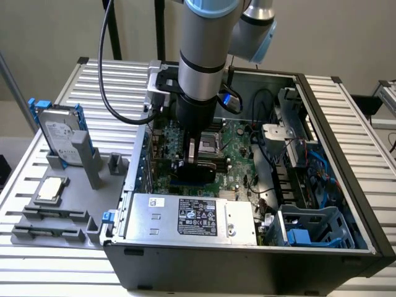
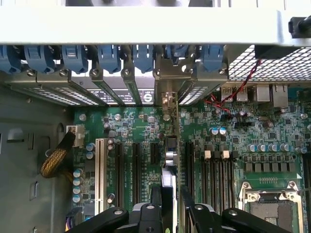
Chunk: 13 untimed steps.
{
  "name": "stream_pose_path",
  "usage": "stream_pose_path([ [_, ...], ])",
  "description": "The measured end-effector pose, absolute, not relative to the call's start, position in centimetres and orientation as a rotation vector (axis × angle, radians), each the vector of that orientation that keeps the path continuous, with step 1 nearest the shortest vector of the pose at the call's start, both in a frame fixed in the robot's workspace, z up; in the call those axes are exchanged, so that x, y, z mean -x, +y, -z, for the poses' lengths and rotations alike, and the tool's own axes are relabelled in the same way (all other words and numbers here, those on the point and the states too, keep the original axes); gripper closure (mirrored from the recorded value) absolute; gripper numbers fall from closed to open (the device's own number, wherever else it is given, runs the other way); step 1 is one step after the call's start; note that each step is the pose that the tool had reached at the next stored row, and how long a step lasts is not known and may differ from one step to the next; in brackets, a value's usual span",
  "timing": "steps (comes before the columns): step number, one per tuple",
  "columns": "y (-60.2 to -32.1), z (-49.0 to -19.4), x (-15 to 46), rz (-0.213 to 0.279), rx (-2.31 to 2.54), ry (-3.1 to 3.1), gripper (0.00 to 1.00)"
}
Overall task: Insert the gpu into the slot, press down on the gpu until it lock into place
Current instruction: 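Insert the gpu into the slot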
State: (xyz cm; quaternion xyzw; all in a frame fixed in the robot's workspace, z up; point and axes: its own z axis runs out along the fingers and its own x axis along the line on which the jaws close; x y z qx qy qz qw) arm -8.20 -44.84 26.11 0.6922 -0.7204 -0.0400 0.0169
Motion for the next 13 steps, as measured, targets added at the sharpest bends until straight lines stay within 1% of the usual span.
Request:
stream_pose_path([
  [13, -44.77, -26.11, 8.05, 0.126, -2.151, -2.238, 0.74],
])
